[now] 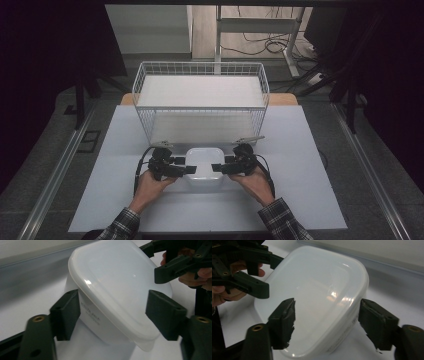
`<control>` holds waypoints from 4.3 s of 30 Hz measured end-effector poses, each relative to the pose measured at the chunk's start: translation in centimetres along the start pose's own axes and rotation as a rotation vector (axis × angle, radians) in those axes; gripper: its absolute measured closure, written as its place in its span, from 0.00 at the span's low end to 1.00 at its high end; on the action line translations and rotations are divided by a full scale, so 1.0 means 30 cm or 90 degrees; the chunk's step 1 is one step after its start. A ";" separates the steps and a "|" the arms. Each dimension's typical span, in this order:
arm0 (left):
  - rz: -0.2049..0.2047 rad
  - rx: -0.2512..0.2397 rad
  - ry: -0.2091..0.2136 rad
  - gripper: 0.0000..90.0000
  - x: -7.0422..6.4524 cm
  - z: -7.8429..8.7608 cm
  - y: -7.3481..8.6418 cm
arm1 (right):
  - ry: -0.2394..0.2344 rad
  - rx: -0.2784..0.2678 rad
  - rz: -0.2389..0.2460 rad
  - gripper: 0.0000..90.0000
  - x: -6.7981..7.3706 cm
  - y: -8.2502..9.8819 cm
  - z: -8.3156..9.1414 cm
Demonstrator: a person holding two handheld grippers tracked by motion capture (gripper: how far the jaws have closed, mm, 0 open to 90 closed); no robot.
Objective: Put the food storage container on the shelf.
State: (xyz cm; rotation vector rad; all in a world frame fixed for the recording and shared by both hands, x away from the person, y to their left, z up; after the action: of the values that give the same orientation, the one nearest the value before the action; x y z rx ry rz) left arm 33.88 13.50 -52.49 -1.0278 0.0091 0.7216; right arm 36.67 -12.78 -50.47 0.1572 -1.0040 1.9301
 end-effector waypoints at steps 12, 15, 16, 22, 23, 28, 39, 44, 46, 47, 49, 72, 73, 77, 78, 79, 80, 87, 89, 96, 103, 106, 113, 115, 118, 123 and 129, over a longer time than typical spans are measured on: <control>0.018 -0.035 -0.006 0.77 -0.066 0.075 0.034 | -0.011 -0.017 -0.040 0.79 0.026 0.057 0.110; 0.034 -0.051 -0.009 0.83 -0.072 0.075 0.041 | -0.006 -0.031 -0.049 0.83 0.031 0.065 0.123; 0.037 -0.054 -0.015 0.83 -0.078 0.075 0.042 | -0.003 -0.036 -0.052 0.83 0.033 0.068 0.126; 0.036 -0.056 -0.048 0.89 -0.092 0.074 0.037 | 0.036 -0.071 -0.030 0.87 0.052 0.084 0.127; 0.036 -0.056 -0.048 0.89 -0.092 0.074 0.037 | 0.036 -0.071 -0.030 0.87 0.052 0.084 0.127; 0.031 -0.062 -0.058 0.89 -0.099 0.086 0.023 | 0.034 -0.083 -0.024 0.87 0.054 0.078 0.129; 0.001 -0.081 -0.069 0.89 -0.116 0.139 -0.057 | 0.027 -0.126 0.010 0.87 0.096 0.015 0.187; -0.011 -0.089 -0.076 0.89 -0.123 0.180 -0.131 | 0.020 -0.148 0.020 0.87 0.116 -0.030 0.221; -0.014 -0.093 -0.078 0.89 -0.125 0.192 -0.154 | 0.019 -0.156 0.026 0.87 0.125 -0.053 0.237; -0.014 -0.093 -0.078 0.89 -0.125 0.192 -0.154 | 0.019 -0.156 0.026 0.87 0.125 -0.053 0.237; -0.018 -0.098 -0.080 0.89 -0.128 0.204 -0.176 | 0.017 -0.164 0.030 0.87 0.134 -0.074 0.252; -0.038 -0.143 -0.110 0.89 -0.122 0.352 -0.366 | 0.009 -0.211 0.076 0.87 0.242 -0.295 0.341; -0.039 -0.147 -0.113 0.89 -0.119 0.365 -0.384 | 0.010 -0.214 0.080 0.87 0.253 -0.320 0.348; -0.040 -0.149 -0.117 0.89 -0.114 0.383 -0.412 | 0.008 -0.218 0.085 0.87 0.262 -0.352 0.355; -0.041 -0.150 -0.119 0.89 -0.111 0.391 -0.427 | 0.009 -0.219 0.084 0.87 0.264 -0.360 0.357; -0.042 -0.148 -0.118 0.89 -0.109 0.395 -0.434 | 0.005 -0.222 0.085 0.87 0.268 -0.383 0.361; -0.041 -0.147 -0.115 0.89 -0.101 0.404 -0.457 | 0.005 -0.223 0.084 0.87 0.270 -0.393 0.363; -0.041 -0.143 -0.115 0.89 -0.080 0.420 -0.526 | 0.011 -0.236 0.080 0.87 0.278 -0.457 0.384; -0.041 -0.141 -0.116 0.89 -0.070 0.419 -0.547 | 0.014 -0.241 0.075 0.87 0.273 -0.485 0.389; -0.024 -0.127 -0.121 0.88 -0.013 0.391 -0.607 | 0.022 -0.237 0.048 0.87 0.235 -0.544 0.373; -0.012 -0.116 -0.128 0.84 0.032 0.371 -0.620 | 0.036 -0.227 0.049 0.87 0.226 -0.575 0.345; -0.009 -0.121 -0.124 0.80 0.039 0.369 -0.625 | 0.040 -0.222 0.047 0.86 0.225 -0.587 0.341; 0.002 -0.142 -0.101 0.74 0.037 0.372 -0.634 | 0.047 -0.209 0.033 0.81 0.207 -0.607 0.323; -0.001 -0.143 -0.098 0.72 0.036 0.372 -0.635 | 0.044 -0.211 0.027 0.79 0.204 -0.610 0.319; 0.004 -0.144 -0.094 0.69 0.039 0.374 -0.637 | 0.035 -0.211 0.019 0.77 0.204 -0.616 0.317; -0.001 -0.130 -0.108 0.67 0.042 0.362 -0.643 | 0.038 -0.205 0.010 0.75 0.203 -0.628 0.314; -0.009 -0.113 -0.136 0.65 0.050 0.344 -0.654 | 0.054 -0.201 0.017 0.70 0.206 -0.648 0.297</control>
State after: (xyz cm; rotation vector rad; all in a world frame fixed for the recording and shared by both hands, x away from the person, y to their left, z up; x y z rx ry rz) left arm 42.56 16.30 -32.22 -1.1139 -0.2507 0.8277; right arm 45.83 -10.20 -30.32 -0.1189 -1.2421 1.7599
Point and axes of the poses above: each handheld gripper's, and its own axes: z roughly backward along the jaws, y roughly out of its underside, x roughly to its left, the point moved 2 cm from there along -z, roughly forward along the jaws, and after that the axes turned 10 degrees about -z, right-handed, at the moved point
